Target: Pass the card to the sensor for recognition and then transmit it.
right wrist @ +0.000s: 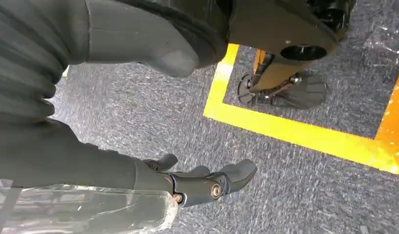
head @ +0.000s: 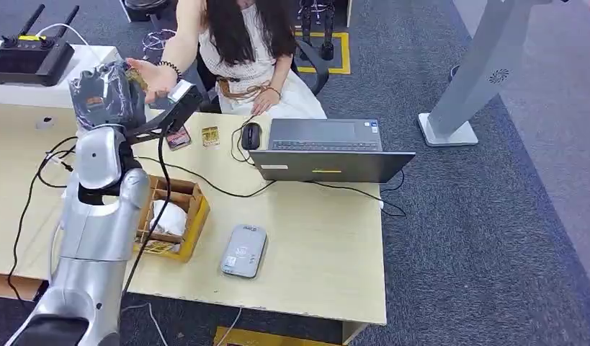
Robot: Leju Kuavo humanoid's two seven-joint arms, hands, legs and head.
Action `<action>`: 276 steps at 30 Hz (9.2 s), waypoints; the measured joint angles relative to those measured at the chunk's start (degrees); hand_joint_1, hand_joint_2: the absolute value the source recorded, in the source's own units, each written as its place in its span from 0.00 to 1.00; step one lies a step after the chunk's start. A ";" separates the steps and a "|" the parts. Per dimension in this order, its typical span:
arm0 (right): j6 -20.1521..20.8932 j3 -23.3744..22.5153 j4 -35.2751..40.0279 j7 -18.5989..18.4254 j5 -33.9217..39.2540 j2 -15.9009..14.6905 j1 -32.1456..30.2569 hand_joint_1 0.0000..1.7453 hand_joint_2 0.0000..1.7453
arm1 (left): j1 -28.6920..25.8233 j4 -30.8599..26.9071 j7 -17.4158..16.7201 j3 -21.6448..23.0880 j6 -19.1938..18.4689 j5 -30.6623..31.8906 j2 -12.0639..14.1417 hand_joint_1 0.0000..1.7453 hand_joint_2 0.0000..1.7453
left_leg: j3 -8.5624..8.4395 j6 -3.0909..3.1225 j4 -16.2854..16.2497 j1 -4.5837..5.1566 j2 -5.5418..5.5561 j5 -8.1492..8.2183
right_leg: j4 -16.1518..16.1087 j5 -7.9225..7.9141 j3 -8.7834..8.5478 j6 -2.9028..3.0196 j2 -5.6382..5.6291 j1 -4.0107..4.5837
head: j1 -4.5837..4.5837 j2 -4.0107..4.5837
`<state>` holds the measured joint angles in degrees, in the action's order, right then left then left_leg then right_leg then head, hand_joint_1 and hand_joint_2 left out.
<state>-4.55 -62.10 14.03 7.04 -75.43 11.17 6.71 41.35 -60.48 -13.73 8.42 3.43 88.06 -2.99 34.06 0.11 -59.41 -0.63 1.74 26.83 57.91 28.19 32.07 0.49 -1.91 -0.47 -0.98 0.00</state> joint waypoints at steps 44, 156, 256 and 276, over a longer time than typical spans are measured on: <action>0.26 -3.61 0.50 0.81 4.87 0.09 -0.94 0.00 1.00 | -39.43 -28.81 21.77 7.24 13.34 -4.68 0.77 0.00 1.00 | 0.06 0.07 0.04 0.04 -0.17 0.35 | -0.06 0.25 0.09 -0.09 -0.19 -0.06 | 0.00 0.00; 1.38 -4.66 1.40 -0.53 0.85 0.09 -0.81 0.00 1.00 | -41.80 -13.09 16.79 -13.42 4.74 -0.02 -4.37 0.00 1.00 | 0.09 0.06 0.03 0.04 -0.07 0.26 | -0.05 0.21 0.05 -0.11 -0.03 -0.06 | 0.00 0.00; 2.82 -5.11 1.31 -2.69 -2.96 0.09 -0.58 0.00 1.00 | -22.05 -31.81 7.71 3.23 -4.65 -0.13 3.19 1.00 1.00 | 0.47 0.04 0.01 -0.04 0.72 -0.29 | -0.01 -0.01 0.23 -0.08 0.73 0.02 | 0.15 0.00; 3.34 -2.32 0.26 -3.10 -4.28 0.11 -0.15 0.00 1.00 | 4.19 -2.32 4.09 3.91 -2.21 0.02 2.21 0.00 1.00 | 0.55 -0.02 0.02 -0.01 0.11 -0.50 | 0.01 -0.43 0.55 -0.03 0.15 -0.01 | 0.00 0.00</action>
<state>-1.20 -64.41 14.29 3.93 -79.71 11.28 6.57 45.53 -62.79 -9.64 12.33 1.22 88.08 -0.79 34.61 0.08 -59.39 -0.65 1.86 26.33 57.93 27.76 32.62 0.46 -1.76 -0.48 -0.98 0.00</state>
